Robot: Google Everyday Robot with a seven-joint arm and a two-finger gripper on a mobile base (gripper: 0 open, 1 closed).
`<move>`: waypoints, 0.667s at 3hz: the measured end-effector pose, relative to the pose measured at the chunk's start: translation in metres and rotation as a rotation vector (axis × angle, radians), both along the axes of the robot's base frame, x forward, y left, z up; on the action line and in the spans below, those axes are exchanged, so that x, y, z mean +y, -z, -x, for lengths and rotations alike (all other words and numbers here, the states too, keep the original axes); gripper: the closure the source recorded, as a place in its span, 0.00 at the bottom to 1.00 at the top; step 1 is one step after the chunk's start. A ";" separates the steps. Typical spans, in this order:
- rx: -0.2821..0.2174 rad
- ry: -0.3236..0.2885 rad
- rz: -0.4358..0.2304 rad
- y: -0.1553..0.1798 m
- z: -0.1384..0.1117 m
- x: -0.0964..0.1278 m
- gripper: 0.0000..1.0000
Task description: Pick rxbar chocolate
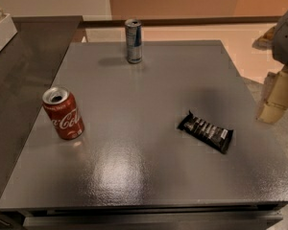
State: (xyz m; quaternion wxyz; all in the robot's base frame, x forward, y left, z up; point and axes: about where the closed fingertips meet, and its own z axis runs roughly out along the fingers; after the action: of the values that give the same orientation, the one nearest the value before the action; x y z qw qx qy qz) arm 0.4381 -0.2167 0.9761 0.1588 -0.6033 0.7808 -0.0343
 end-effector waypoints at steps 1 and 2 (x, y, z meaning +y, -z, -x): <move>0.000 0.000 0.000 0.000 0.000 0.000 0.00; 0.002 -0.003 -0.020 0.005 0.000 0.007 0.00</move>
Offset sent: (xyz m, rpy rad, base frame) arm 0.0001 0.0162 -0.0181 0.0520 0.0283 0.0076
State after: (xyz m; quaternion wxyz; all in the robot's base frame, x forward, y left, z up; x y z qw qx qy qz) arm 0.4383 -0.2098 0.9713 0.1642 -0.6027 0.7805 -0.0256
